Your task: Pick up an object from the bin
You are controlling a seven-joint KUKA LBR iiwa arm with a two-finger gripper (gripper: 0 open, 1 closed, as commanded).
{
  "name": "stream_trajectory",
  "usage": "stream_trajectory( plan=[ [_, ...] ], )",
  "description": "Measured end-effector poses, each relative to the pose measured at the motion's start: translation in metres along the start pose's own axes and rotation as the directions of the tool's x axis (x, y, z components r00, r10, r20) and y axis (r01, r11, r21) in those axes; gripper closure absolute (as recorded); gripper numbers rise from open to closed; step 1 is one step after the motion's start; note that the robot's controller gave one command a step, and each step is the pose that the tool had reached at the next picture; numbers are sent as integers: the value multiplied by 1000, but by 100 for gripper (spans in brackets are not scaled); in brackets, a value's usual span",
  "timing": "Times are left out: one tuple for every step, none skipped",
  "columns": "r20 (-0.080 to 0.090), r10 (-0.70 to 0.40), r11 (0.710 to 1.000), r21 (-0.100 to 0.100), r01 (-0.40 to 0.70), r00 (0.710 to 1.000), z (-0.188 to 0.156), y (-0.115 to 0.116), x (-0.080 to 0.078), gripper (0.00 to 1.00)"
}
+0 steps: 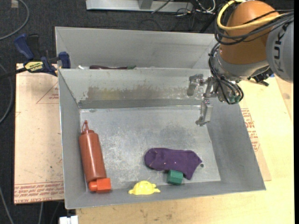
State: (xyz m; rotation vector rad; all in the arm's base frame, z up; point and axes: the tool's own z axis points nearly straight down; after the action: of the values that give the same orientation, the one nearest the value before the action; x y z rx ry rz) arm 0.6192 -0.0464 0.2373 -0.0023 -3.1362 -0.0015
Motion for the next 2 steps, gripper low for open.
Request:
stream_trajectory(
  plan=[
    [8,-1,1000,0,1,1000,-5,0,-1,0],
    [8,-82,997,1,82,997,51,22,23,0]
  ],
)
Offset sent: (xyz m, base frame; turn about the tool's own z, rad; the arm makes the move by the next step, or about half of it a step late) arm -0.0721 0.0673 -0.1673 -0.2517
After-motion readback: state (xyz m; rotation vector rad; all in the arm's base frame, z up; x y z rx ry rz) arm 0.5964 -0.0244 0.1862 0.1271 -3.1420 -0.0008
